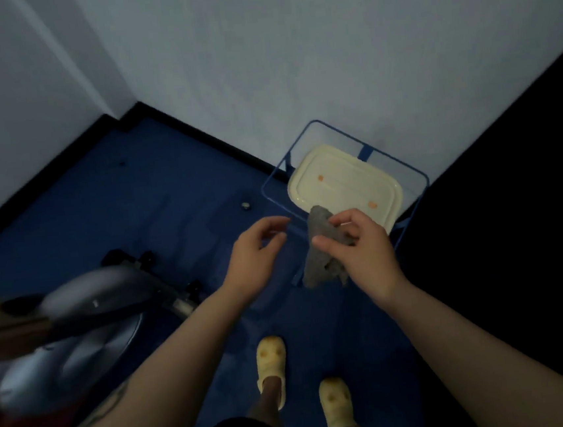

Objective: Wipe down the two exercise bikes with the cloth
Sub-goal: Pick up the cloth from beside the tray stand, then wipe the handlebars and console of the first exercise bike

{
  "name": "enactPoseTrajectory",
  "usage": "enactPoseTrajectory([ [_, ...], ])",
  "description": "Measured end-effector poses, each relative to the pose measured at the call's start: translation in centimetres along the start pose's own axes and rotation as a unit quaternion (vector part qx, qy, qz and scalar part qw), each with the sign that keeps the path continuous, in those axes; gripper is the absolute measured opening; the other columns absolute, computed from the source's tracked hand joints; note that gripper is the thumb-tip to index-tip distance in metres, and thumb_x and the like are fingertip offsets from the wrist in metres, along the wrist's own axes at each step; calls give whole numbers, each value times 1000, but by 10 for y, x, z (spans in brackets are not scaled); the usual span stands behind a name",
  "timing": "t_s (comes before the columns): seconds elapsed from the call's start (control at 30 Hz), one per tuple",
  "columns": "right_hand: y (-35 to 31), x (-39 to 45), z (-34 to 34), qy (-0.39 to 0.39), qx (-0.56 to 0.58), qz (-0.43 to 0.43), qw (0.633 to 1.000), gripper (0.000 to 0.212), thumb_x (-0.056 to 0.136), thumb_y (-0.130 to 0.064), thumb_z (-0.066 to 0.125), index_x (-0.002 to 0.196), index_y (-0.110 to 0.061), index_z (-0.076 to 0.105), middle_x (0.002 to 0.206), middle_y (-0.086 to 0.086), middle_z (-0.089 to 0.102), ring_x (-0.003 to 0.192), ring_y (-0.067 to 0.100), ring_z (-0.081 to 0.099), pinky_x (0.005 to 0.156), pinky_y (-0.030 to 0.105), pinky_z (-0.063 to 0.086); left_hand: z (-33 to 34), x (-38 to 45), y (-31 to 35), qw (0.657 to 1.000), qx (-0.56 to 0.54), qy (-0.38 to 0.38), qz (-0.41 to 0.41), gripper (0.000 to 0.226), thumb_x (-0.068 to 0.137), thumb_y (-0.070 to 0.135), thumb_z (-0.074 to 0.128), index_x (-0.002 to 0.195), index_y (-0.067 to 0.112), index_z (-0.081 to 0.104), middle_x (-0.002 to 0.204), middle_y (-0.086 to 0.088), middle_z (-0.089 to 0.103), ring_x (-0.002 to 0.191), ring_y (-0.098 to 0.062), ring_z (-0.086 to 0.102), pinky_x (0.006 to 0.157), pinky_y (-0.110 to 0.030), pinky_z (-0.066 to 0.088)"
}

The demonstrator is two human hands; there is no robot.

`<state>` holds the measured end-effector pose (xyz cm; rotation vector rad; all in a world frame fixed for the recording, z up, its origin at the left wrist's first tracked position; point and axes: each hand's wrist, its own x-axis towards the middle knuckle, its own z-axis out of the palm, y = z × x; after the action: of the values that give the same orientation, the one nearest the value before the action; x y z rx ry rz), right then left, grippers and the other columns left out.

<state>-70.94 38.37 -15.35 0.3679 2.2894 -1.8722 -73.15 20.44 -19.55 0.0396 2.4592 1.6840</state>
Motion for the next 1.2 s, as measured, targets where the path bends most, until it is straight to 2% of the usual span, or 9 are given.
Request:
enactPoseTrajectory([
  [0.1, -10, -20, 8, -75, -57, -42, 995, 29, 73, -9, 83, 94, -20, 66, 89, -7, 68, 78, -3, 63, 66, 11, 48, -12, -46, 5, 997, -7, 68, -21, 25, 93, 7, 58, 109, 24, 66, 109, 8, 68, 104, -8, 62, 95, -28, 49],
  [0.2, -12, -45, 24, -138, -85, -97, 982, 23, 75, -11, 82, 83, -29, 70, 83, -8, 71, 80, 5, 65, 67, 20, 51, -27, -101, 4, 988, -8, 144, -49, 31, 92, 5, 59, 103, 33, 64, 105, 11, 68, 98, -5, 62, 92, -24, 48],
  [0.3, -10, -78, 48, -220, -95, -126, 963, 15, 79, -15, 79, 85, -27, 74, 84, -8, 73, 83, 3, 67, 71, 21, 53, -42, -170, -2, 970, -23, 224, -87, 32, 91, 5, 58, 102, 35, 65, 104, 10, 70, 97, -5, 63, 91, -24, 49],
  [0.4, -8, -119, 82, -294, -101, -135, 941, 10, 82, -17, 76, 89, -23, 75, 86, -9, 73, 84, 2, 67, 73, 21, 54, -54, -248, -7, 942, -33, 308, -131, 27, 92, 5, 59, 107, 26, 67, 102, 9, 69, 94, -2, 63, 85, -18, 49],
  [0.57, -11, -205, 148, -403, -114, -163, 893, 10, 83, -16, 75, 90, -23, 74, 87, -10, 72, 84, 0, 65, 70, 15, 51, -75, -381, -22, 881, -52, 435, -179, 26, 94, 12, 59, 107, 34, 65, 107, 17, 67, 104, 4, 59, 91, -17, 46],
  [0.73, -12, -296, 213, -471, -133, -207, 847, 8, 84, -20, 74, 91, -24, 74, 85, -9, 72, 82, 1, 65, 68, 18, 51, -96, -500, -32, 825, -59, 524, -204, 24, 95, 14, 58, 113, 28, 65, 108, 19, 65, 100, 7, 58, 83, -9, 46],
  [0.83, -1, -365, 256, -496, -135, -224, 828, 8, 84, -20, 74, 92, -23, 73, 87, -7, 71, 83, 3, 65, 70, 20, 52, -116, -580, -45, 805, -50, 552, -211, 25, 96, 14, 57, 117, 25, 64, 110, 15, 65, 103, 2, 58, 85, -13, 47],
  [1.0, 29, -472, 322, -495, -117, -198, 838, 8, 85, -19, 74, 90, -24, 73, 85, -9, 71, 84, 3, 65, 71, 20, 52, -163, -705, -73, 795, -35, 555, -243, 24, 95, 12, 57, 115, 25, 64, 109, 10, 66, 100, -5, 61, 86, -24, 51],
  [1.2, 41, -562, 383, -496, -105, -182, 842, 8, 85, -18, 73, 93, -22, 73, 87, -6, 72, 86, 7, 67, 76, 28, 56, -214, -801, -97, 786, -24, 559, -264, 22, 95, 12, 56, 112, 24, 65, 107, 9, 66, 99, -4, 60, 75, -10, 43],
])
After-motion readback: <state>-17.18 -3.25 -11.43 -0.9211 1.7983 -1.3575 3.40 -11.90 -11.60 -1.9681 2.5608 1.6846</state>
